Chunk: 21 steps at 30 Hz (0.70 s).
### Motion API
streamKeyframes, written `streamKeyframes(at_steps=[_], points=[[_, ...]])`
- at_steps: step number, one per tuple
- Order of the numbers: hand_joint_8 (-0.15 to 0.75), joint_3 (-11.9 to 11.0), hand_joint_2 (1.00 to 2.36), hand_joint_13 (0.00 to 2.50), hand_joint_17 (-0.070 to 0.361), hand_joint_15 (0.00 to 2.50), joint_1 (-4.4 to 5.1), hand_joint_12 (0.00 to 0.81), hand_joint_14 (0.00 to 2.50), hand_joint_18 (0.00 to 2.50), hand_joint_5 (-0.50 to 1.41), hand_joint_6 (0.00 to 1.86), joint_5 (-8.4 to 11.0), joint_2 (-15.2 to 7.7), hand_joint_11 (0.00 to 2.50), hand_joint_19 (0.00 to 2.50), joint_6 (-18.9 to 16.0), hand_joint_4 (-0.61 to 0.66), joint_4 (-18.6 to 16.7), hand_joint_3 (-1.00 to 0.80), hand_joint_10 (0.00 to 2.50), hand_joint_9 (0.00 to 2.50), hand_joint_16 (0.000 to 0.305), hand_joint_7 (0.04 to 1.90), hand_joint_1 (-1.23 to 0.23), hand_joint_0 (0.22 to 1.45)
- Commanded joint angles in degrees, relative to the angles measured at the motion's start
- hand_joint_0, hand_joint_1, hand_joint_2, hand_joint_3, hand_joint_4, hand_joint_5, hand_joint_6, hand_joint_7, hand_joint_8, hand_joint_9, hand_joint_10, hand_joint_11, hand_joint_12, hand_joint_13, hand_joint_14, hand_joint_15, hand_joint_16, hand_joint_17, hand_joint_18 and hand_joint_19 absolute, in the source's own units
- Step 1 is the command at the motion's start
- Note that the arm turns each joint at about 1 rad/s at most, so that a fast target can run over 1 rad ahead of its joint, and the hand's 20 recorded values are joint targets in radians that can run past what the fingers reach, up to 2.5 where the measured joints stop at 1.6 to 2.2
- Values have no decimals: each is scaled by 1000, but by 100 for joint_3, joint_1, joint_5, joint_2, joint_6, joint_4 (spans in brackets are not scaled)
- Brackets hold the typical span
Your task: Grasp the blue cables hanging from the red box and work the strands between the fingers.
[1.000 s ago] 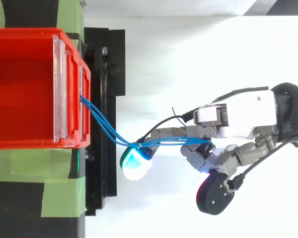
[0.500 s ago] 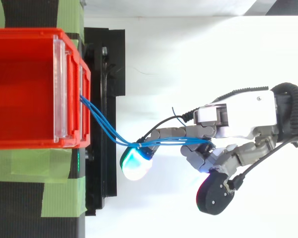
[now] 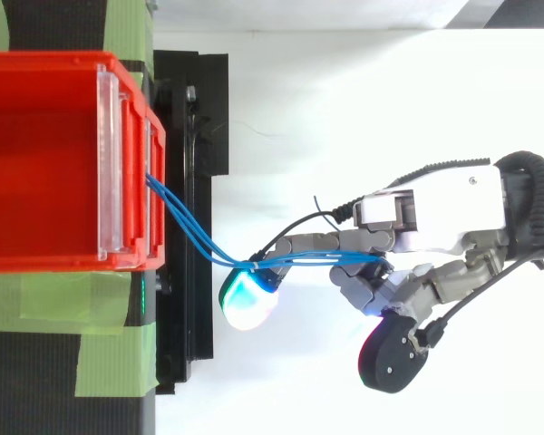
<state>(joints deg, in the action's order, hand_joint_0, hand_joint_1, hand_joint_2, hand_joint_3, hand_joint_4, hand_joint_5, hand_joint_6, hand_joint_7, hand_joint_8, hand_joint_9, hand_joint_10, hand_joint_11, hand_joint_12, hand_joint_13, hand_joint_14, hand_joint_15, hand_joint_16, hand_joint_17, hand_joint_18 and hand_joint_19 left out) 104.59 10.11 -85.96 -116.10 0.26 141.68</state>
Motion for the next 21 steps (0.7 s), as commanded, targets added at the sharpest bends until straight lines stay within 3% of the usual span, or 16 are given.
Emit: streamKeyframes(at_steps=[1, 21], points=[[374, 0, 1000, 997, 102, 1329, -1, 419, 2500, 1372, 12, 11, 0, 0, 2434, 1268, 0, 317, 0, -1000, 2500, 675, 45, 882, -516, 796], [376, 0, 1000, 998, 102, 1322, -1, 418, 2500, 1373, 11, 12, 0, 0, 2465, 1281, 0, 321, 0, -1000, 2500, 674, 45, 884, -516, 799]])
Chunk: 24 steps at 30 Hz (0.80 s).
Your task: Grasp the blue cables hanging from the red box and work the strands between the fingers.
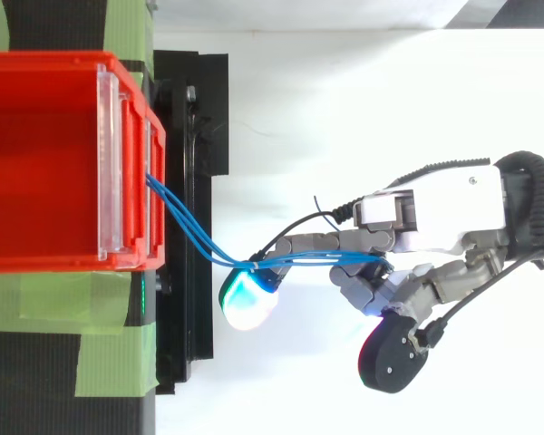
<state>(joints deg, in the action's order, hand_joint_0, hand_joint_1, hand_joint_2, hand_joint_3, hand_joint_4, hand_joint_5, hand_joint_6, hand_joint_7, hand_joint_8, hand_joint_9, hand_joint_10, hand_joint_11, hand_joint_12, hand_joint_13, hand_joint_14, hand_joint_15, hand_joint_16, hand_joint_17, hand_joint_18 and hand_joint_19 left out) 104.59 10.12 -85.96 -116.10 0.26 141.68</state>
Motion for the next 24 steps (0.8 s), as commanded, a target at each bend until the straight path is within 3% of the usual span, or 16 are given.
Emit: streamKeyframes(at_steps=[1, 24], points=[[376, 0, 1000, 998, 102, 1322, -1, 418, 2500, 1373, 11, 12, 0, 0, 2465, 1281, 0, 320, 0, -1000, 2500, 674, 45, 882, -516, 799], [376, 0, 1000, 998, 102, 1322, -1, 418, 2500, 1373, 94, 13, 0, 0, 2465, 1281, 0, 344, 0, -1000, 2500, 674, 45, 1023, -513, 798]])
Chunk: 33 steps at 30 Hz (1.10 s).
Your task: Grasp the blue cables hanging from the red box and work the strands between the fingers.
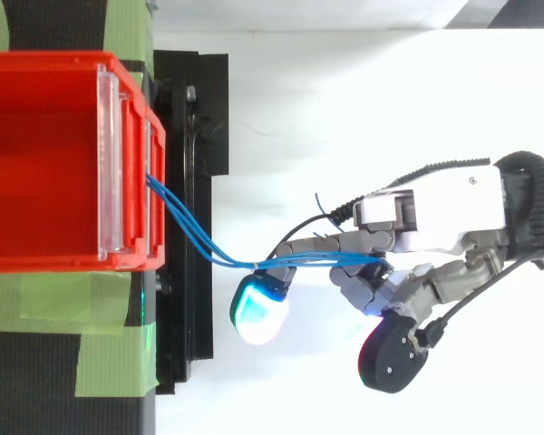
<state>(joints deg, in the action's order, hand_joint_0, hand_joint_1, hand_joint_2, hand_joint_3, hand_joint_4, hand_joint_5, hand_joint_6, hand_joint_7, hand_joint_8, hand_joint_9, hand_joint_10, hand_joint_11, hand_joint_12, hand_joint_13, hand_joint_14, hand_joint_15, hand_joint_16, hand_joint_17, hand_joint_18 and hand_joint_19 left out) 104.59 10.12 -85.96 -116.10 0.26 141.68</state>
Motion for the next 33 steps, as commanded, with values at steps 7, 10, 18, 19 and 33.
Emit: streamKeyframes(at_steps=[7, 10, 18, 19, 33], points=[[376, 0, 1000, 998, 102, 1322, -1, 418, 2500, 1373, 109, 13, 0, 0, 2465, 1281, 0, 342, 0, -1000, 2500, 674, 45, 1052, -515, 798], [376, 0, 1000, 998, 102, 1322, -1, 418, 2500, 1373, 113, 13, 18, 0, 2465, 1281, -9, 342, 26, -1000, 2500, 674, 45, 1058, -515, 799], [376, -237, 1000, 998, 102, 1322, -45, 418, 2500, 1373, 118, 13, 70, 9, 2465, 1281, -88, 339, 448, -1000, 2500, 674, 45, 1066, -516, 798], [376, -237, 1000, 998, 102, 1322, -45, 418, 2500, 1373, 119, 13, 70, 9, 2465, 1281, -88, 340, 448, -1000, 2500, 674, 45, 1066, -515, 798], [376, -255, 1000, 998, 102, 1322, -98, 418, 2500, 1373, 136, 12, 501, 730, 2465, 1281, -44, 339, 1266, -1000, 2500, 674, 45, 1087, -518, 801]])
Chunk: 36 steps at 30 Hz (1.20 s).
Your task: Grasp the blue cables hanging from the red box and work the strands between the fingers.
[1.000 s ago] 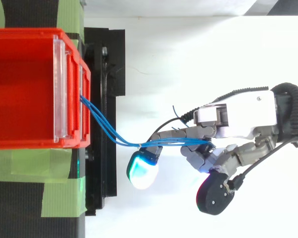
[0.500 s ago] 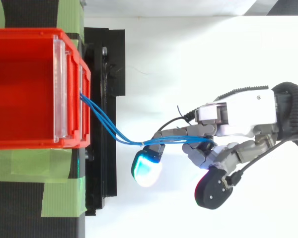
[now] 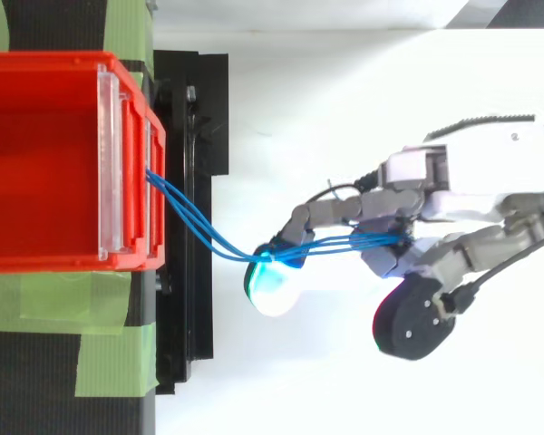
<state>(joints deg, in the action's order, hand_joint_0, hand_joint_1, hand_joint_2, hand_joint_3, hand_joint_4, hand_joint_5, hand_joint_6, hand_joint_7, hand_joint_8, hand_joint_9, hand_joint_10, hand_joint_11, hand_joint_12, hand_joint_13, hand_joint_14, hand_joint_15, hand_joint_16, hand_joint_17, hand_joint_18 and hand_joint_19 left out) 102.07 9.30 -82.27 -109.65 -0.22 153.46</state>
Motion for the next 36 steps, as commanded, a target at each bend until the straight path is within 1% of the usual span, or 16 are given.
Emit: streamKeyframes(at_steps=[1, 3, 4, 6, 8, 10, 13, 15, 17, 22, 27, 29, 31, 32, 34, 36], points=[[376, 6, 1000, 998, 102, 1322, -25, 418, 2500, 1373, 137, 13, 141, 75, 2465, 1281, -14, 336, 88, -1000, 2500, 674, 45, 1087, -518, 801], [376, -3, 1000, 998, 102, 1322, -42, 418, 2500, 1373, 139, 12, 220, 75, 2465, 1281, -93, 343, 79, -1000, 2500, 674, 45, 1090, -518, 802], [376, -3, 1000, 998, 102, 1322, -34, 418, 2500, 1373, 142, 13, 273, 75, 2465, 1281, -119, 343, 79, -1000, 2500, 674, 45, 1091, -519, 801], [376, -3, 1000, 998, 102, 1322, -42, 418, 2500, 1373, 142, 12, 422, 75, 2465, 1281, -137, 337, 70, -1000, 2500, 674, 45, 1095, -519, 802], [376, -3, 1000, 998, 102, 1322, -25, 418, 2500, 1373, 147, 12, 703, 75, 2465, 1281, -119, 336, 70, -1000, 2500, 674, 45, 1097, -520, 803], [376, -3, 1000, 998, 102, 1322, -7, 418, 2500, 1373, 152, 12, 853, 75, 2465, 1281, -119, 340, 70, -1000, 2500, 674, 45, 1108, -522, 804], [376, -3, 1000, 998, 102, 1322, 19, 418, 2500, 1373, 164, 12, 1169, 75, 2465, 1281, -110, 329, 44, -1000, 2500, 674, 45, 1127, -526, 809], [376, -3, 1000, 998, 102, 1322, 19, 418, 2500, 1373, 171, 11, 1240, 75, 2465, 1281, -119, 324, 18, -1000, 2500, 674, 45, 1141, -532, 814], [376, -3, 1000, 998, 102, 1322, 37, 418, 2500, 1373, 190, 10, 1345, 75, 2465, 1281, -93, 319, -105, -1000, 2500, 674, 45, 1177, -538, 820], [376, -3, 1000, 998, 102, 1322, 54, 418, 2500, 1373, 212, 6, 1415, 75, 2465, 1281, -66, 276, -264, -1000, 2500, 674, 45, 1261, -560, 840], [376, -3, 1000, 998, 102, 1322, 89, 418, 2500, 1373, 212, 26, 1407, 75, 2465, 1281, -49, 254, -264, -1000, 2500, 674, 45, 1342, -578, 858], [376, -3, 1000, 998, 102, 1322, 116, 418, 2500, 1373, 187, 107, 1407, 75, 2465, 1281, -49, 247, -264, -1000, 2500, 674, 45, 1324, -583, 862], [376, -3, 1000, 998, 102, 1322, 125, 418, 2500, 1373, 139, 313, 1415, 75, 2465, 1281, -22, 248, -264, -984, 2500, 674, 45, 1241, -591, 873], [376, -3, 1000, 998, 102, 1322, 125, 418, 2500, 1373, 132, 346, 1415, 75, 2465, 1281, -22, 246, -264, -975, 2500, 674, 45, 1231, -593, 874], [376, -3, 1002, 998, 102, 1322, 133, 418, 2500, 1373, 110, 512, 1433, 75, 2465, 1281, 13, 245, -264, -938, 2500, 674, 45, 1170, -596, 888], [376, -3, 1003, 998, 102, 1322, 142, 418, 2500, 1373, 105, 586, 1442, 75, 2465, 1281, 13, 243, -264, -910, 2500, 674, 45, 1149, -594, 899]])
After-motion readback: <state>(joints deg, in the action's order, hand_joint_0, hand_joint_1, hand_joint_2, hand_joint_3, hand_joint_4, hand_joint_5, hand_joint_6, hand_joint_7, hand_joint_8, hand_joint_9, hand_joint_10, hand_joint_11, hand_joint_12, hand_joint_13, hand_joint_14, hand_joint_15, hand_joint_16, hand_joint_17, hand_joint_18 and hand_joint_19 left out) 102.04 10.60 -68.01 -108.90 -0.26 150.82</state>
